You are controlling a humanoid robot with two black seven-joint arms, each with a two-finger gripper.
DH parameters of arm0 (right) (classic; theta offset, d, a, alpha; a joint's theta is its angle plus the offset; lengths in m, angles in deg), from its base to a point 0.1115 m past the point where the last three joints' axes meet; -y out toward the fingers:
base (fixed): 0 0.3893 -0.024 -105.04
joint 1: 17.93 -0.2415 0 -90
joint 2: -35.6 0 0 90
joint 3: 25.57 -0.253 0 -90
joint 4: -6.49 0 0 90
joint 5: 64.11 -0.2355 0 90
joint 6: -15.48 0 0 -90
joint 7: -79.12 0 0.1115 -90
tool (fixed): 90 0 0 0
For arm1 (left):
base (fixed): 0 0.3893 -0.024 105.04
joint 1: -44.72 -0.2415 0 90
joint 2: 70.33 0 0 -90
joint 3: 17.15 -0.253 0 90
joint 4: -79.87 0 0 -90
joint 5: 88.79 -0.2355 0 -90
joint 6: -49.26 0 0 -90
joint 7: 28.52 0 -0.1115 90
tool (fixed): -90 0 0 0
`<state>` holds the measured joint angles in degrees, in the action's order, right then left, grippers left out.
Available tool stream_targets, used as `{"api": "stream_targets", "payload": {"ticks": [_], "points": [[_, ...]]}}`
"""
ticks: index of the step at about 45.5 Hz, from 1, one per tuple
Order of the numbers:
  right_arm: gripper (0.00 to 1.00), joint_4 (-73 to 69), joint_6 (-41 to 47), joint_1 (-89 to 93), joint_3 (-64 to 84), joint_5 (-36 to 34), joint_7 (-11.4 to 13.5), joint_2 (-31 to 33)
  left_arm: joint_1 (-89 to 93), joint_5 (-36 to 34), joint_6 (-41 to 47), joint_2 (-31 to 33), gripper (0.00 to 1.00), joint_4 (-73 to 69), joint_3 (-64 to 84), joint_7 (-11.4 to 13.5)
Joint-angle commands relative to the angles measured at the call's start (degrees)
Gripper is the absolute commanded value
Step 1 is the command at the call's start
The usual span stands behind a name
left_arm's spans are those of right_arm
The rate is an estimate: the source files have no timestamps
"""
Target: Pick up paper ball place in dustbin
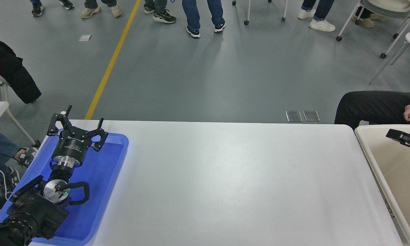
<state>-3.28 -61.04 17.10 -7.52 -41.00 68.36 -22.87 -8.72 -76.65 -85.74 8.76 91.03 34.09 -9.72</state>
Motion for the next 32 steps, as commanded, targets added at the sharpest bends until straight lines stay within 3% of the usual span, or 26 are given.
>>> {"api": "stream_targets", "payload": {"ticks": [1,9,19,32], "points": [[1.0,-7.0,0.0,-2.9,-24.4,-0.2,0.0,-0.1,0.1,0.0,0.0,-0.1,1.0,0.0,0.0,-0.1],[1.0,-14.2,-0.1,-2.6,-38.8,-0.1,0.0,-1.5,0.0,0.0,0.0,-0.1,1.0,0.0,0.0,-0.1],[1.0,-17.9,-0.2,-1.5,-44.4,-1.9,-0.1,-4.3,0.1,0.0,0.0,-0.1,1.0,0.0,0.0,-0.1],[1.0,-18.3,0.1,0.4,-48.3,-27.5,-0.3,-7.4,0.0,0.0,0.0,-0.1,1.0,0.0,0.0,-0.1]]}}
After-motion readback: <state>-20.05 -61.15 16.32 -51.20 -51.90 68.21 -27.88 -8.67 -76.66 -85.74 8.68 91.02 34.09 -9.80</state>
